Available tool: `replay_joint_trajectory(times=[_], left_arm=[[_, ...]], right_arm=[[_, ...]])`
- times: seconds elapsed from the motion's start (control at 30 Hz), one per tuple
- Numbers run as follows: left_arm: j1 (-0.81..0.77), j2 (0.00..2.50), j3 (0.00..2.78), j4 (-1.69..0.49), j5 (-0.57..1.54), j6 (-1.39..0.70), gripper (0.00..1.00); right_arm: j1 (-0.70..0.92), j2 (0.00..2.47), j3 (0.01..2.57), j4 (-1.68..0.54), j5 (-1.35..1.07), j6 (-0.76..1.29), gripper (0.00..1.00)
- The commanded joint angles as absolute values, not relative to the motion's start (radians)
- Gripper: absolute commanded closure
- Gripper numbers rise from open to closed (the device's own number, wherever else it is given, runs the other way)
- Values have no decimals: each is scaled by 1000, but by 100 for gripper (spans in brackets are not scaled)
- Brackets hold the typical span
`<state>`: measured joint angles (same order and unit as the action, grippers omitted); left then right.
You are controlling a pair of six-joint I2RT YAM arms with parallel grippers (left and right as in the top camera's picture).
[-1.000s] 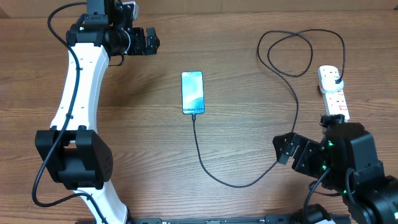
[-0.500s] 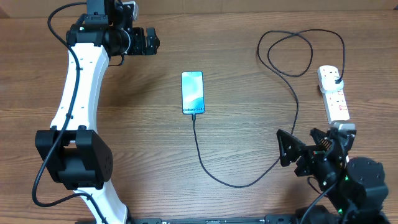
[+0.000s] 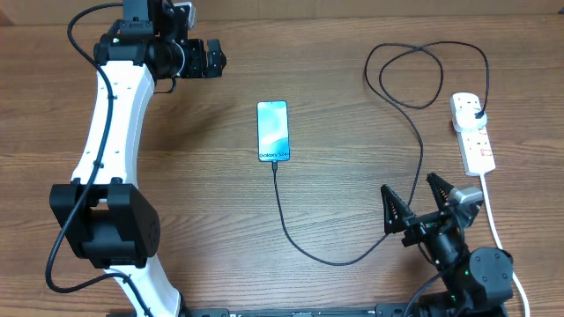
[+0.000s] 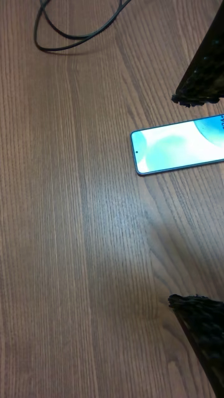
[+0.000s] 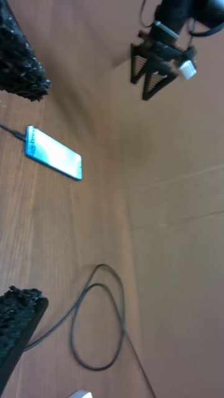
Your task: Plug charger to phone and switch on socket
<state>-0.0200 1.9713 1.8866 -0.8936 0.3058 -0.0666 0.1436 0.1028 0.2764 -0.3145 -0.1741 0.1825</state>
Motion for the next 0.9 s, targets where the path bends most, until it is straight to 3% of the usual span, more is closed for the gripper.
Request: replay_joint_trajectory(times=[0.0,0.7,0.87], left_arm=[[-27,1977,1884,-892,303,-40,0],[-27,1977,1884,-892,303,-40,0],[-27,1977,1884,-892,303,-41,0]], right_arm=[[135,52,191,-214,-140,173,0],[133,2,10,133,-84,47,0],[122,2,8,131,-53,47,0]])
